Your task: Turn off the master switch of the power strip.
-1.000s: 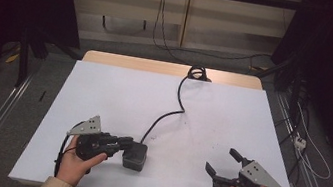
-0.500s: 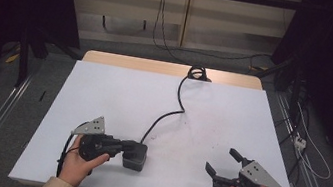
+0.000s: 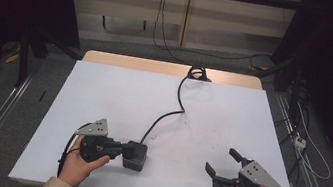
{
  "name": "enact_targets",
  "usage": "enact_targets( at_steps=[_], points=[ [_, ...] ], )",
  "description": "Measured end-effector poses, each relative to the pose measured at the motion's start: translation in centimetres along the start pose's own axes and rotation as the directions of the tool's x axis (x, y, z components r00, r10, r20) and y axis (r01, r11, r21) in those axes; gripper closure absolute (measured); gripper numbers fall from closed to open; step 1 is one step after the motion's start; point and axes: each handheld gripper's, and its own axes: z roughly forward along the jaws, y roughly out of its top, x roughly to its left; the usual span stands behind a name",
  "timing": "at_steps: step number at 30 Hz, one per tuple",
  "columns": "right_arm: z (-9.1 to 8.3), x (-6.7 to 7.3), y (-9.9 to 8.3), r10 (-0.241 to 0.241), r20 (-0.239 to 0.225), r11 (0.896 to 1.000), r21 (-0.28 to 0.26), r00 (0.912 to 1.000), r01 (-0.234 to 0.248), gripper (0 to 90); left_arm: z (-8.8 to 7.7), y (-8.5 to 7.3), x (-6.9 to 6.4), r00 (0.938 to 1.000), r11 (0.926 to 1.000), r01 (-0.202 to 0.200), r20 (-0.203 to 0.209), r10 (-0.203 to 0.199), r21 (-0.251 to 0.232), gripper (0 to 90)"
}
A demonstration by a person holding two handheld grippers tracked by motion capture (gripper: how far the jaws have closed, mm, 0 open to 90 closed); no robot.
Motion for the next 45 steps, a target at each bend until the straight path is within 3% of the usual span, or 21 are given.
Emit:
enact_targets(
  at_steps=[26, 45],
  points=[
    [0.00, -0.01, -0.01, -0.002, -0.001, 1.000, 0.001, 1.0000, 0.002, 5.6, 0.35, -0.16, -0.09, 0.9999, 0.9983, 0.008, -0.008, -0.008, 0.058, 90.0],
    [0.00, 0.00, -0.01, -0.003, -0.001, 1.000, 0.002, 1.0000, 0.003, 5.7, 0.49, -0.17, -0.16, 0.9999, 0.9978, 0.008, -0.015, -0.007, 0.067, 90.0]
  ],
)
